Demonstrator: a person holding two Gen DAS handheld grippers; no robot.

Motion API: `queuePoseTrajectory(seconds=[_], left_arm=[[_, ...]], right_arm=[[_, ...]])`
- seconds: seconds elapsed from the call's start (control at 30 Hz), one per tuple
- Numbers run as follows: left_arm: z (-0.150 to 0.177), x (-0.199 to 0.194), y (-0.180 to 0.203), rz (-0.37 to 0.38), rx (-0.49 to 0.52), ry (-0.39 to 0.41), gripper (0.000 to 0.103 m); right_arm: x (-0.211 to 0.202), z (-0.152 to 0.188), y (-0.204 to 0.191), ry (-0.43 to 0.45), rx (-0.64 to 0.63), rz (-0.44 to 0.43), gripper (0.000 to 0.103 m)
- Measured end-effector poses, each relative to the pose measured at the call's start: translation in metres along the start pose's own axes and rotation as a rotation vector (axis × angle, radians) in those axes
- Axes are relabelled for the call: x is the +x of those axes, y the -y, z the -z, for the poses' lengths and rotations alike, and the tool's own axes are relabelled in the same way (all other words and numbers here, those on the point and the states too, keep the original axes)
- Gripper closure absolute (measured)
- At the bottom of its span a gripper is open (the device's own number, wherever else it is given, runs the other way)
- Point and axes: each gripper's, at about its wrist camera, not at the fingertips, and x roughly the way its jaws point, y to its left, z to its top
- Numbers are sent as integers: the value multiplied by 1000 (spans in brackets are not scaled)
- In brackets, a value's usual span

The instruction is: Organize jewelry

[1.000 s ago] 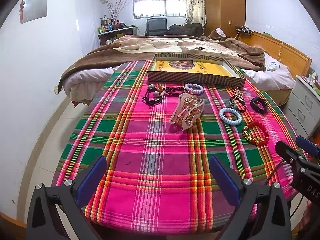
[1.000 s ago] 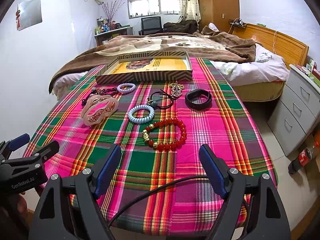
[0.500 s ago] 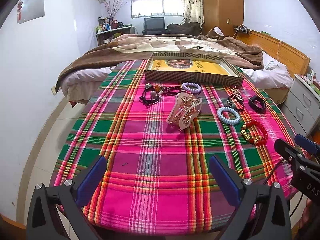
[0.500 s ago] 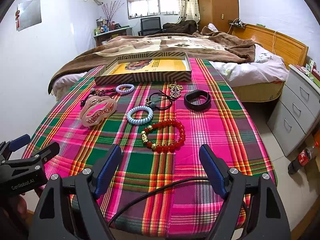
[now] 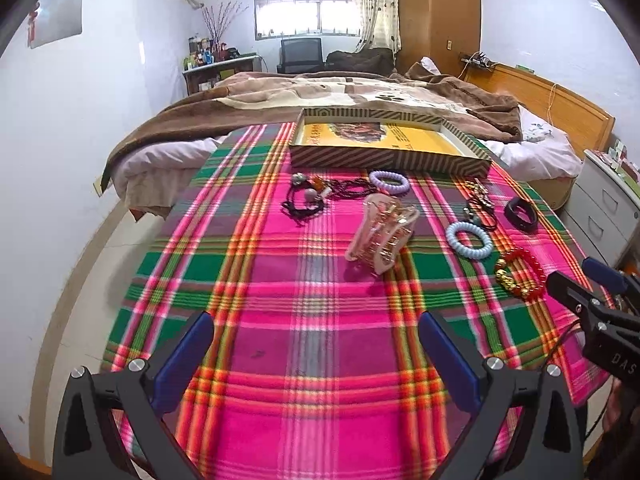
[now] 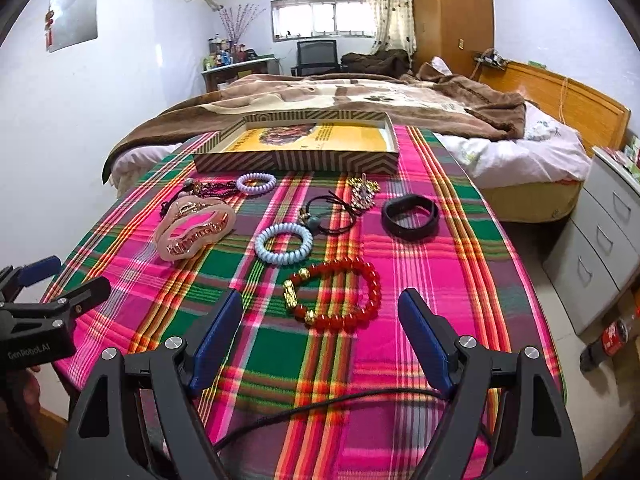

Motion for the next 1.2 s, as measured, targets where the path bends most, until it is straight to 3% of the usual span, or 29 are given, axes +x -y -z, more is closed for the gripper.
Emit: queuePoseTrajectory(seconds=[0.13,0.4,0.57,0.63,0.8,0.87,0.93,1.2], left_arm=[[-2,8,-14,21,-11,-14,0],[-6,18,-28,27,-16,-33,0],[-5,24,-27,82,-34,-57,0],[-4,24,-27,115,-44,-58,0],[-4,25,-25,151,-44,-63,0],[-6,27,-24,183,-47,-80,0],[-6,29,-21,223,-39,-97,0],[-8,28,-14,190,-25,-98,0]], right_arm=[[13,0,-4,-26,-25,-11,24],[43,0,-6,-108,-58,-4,41],[53,0,-9,-130,-79,-15,48],[57,1,-12,-145,-100,-21,57],[62,2,-15,-157,-119,-39,62],[62,2,-14,-157,-118,-53,67],[62,3,-14,-153,-116,-67,84],[64,1,-8,-148,-102,-93,94]])
